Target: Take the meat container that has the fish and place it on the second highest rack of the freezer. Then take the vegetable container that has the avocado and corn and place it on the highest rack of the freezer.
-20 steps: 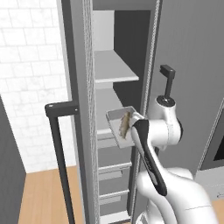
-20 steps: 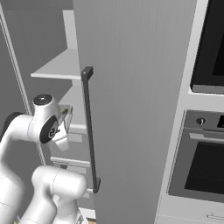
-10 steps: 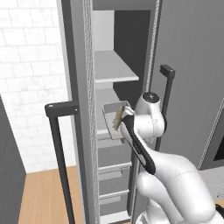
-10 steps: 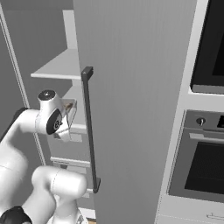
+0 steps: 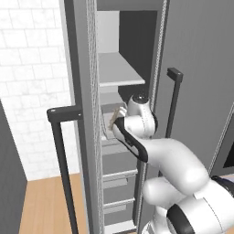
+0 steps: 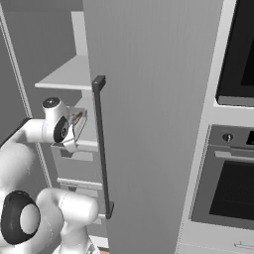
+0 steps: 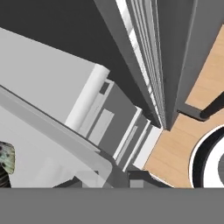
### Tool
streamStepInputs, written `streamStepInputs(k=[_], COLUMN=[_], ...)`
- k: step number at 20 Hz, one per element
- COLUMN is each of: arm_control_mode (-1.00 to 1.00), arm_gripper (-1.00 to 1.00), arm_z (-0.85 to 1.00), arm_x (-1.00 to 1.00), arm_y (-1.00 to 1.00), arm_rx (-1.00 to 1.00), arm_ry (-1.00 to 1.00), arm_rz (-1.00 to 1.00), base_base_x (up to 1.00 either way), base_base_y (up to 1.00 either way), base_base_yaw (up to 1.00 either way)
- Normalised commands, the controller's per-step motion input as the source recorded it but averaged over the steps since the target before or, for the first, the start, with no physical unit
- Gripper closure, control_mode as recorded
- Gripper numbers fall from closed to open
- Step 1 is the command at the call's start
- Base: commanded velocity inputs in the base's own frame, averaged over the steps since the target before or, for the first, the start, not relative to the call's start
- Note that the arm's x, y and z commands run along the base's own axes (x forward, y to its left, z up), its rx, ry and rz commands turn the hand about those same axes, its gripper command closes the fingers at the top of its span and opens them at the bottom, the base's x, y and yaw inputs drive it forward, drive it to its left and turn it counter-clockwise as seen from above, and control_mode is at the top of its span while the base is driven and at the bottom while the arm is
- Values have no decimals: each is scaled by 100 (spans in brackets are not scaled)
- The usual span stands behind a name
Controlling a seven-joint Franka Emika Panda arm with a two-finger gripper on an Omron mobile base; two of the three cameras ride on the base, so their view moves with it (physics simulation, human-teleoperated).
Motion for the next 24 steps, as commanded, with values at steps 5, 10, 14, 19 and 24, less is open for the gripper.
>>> streamStepInputs(k=[5, 10, 14, 19, 24], arm_control_mode=[-100, -100, -100, -100, -100], arm_gripper=[100, 100, 100, 100, 100], arm_z=[-12, -44, -65, -54, 11], arm_x=[44, 28, 27, 23, 31], arm_y=[0, 4, 6, 8, 10], arm_rx=[0, 0, 0, 0, 0], arm_ry=[-1, 0, 0, 0, -4], arm_rz=[0, 0, 0, 0, 0], base_base_x=[0, 0, 0, 0, 0], base_base_y=[0, 0, 0, 0, 0], base_base_yaw=[0, 0, 0, 0, 0])
